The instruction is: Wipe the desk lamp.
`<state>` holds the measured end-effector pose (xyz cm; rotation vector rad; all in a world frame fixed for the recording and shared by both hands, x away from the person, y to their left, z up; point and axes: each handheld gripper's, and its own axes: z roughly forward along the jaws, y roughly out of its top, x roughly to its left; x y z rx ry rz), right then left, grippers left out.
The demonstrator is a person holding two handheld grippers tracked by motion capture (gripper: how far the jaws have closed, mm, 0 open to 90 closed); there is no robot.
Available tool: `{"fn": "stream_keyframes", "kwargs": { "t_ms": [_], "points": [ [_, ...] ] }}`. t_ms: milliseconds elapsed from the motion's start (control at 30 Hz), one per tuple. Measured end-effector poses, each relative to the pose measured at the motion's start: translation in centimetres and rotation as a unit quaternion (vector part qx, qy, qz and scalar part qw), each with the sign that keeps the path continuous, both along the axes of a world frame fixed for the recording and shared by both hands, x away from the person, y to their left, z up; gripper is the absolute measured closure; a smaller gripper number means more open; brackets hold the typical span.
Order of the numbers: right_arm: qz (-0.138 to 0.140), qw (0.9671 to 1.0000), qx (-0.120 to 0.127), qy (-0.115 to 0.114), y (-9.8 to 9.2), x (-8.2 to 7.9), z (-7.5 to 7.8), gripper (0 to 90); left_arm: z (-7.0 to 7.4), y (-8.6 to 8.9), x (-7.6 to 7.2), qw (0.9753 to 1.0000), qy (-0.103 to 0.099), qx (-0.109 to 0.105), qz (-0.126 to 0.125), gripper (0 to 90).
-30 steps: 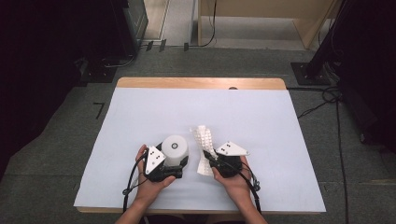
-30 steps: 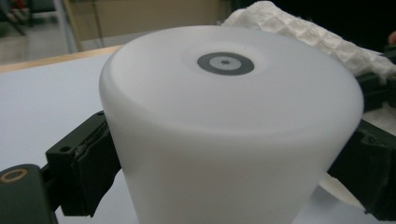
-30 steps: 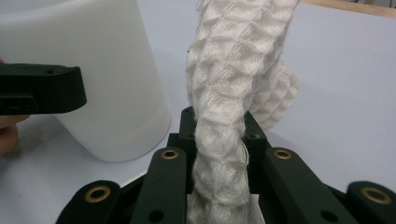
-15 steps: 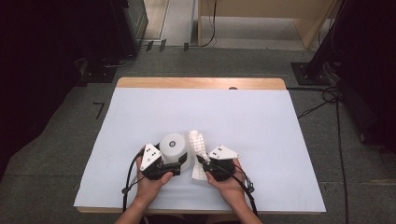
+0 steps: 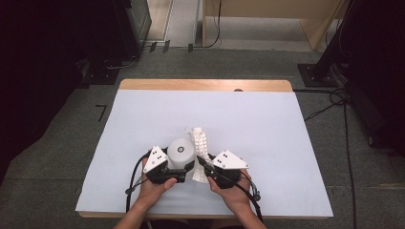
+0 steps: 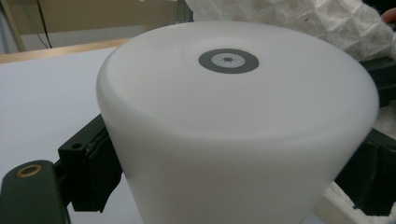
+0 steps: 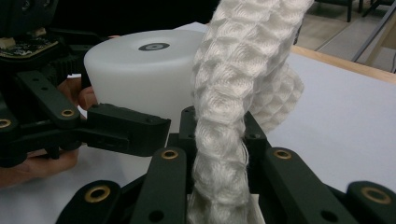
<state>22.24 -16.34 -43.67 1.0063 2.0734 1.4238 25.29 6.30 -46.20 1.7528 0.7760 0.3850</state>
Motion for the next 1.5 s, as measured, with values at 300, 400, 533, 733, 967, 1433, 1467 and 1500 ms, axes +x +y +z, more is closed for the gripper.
{"fn": "stream_keyframes", "kwargs": {
  "t_ms": [300,400,533,733,967,1433,1467,1500],
  "points": [
    [0.008,0.9979,-0.014,0.063,0.3,1.5,-3.3,77.0,0.5,1.1,0.4,0.9997,-0.010,-0.013,0.017,8.8],
    [0.001,0.9978,-0.012,0.064,-0.1,1.7,-3.4,76.9,0.1,1.1,0.6,0.9996,-0.014,-0.002,0.025,8.8],
    [-0.016,0.9979,-0.001,0.063,-1.2,1.9,-3.1,77.0,-0.9,0.8,0.7,0.9990,-0.016,0.027,0.032,8.8],
    [-0.030,0.9978,0.005,0.060,-2.2,2.1,-3.0,77.0,-1.3,0.3,0.2,0.9972,-0.040,0.056,0.029,8.7],
    [-0.033,0.9973,0.005,0.066,-2.4,2.3,-3.2,76.9,-1.0,0.1,-0.5,0.9972,-0.035,0.038,0.055,6.2],
    [-0.021,0.9969,-0.004,0.076,-1.6,2.5,-4.0,76.9,-0.6,-0.7,-1.0,0.9935,-0.035,0.055,0.093,8.4],
    [-0.017,0.9967,-0.007,0.078,-1.3,2.4,-4.2,76.9,-0.5,-0.7,-0.9,0.9939,-0.036,0.056,0.088,8.5],
    [-0.013,0.9964,-0.010,0.083,-0.9,2.3,-4.3,76.9,-0.5,-0.6,-0.8,0.9949,-0.032,0.054,0.079,8.7]
  ]
}}
